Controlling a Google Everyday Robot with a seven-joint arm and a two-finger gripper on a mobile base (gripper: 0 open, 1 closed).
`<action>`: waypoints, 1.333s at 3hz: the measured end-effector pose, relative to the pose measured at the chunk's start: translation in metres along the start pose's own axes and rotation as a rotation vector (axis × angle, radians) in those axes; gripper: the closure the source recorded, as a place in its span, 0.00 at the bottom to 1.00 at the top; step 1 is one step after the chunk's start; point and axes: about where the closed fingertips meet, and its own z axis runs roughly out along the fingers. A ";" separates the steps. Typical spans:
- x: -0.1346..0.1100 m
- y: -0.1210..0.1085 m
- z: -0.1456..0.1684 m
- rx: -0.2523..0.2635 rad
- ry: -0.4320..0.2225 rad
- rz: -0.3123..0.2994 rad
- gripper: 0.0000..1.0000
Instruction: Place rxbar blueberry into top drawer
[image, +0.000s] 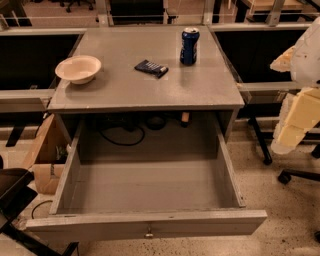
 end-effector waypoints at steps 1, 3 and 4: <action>0.000 0.000 0.000 0.000 0.000 0.000 0.00; -0.020 -0.066 0.020 0.134 -0.249 0.073 0.00; -0.048 -0.125 0.035 0.193 -0.445 0.144 0.00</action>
Offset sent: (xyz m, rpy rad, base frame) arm 0.0621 -0.0045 -0.0028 0.2112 -0.1914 -0.0439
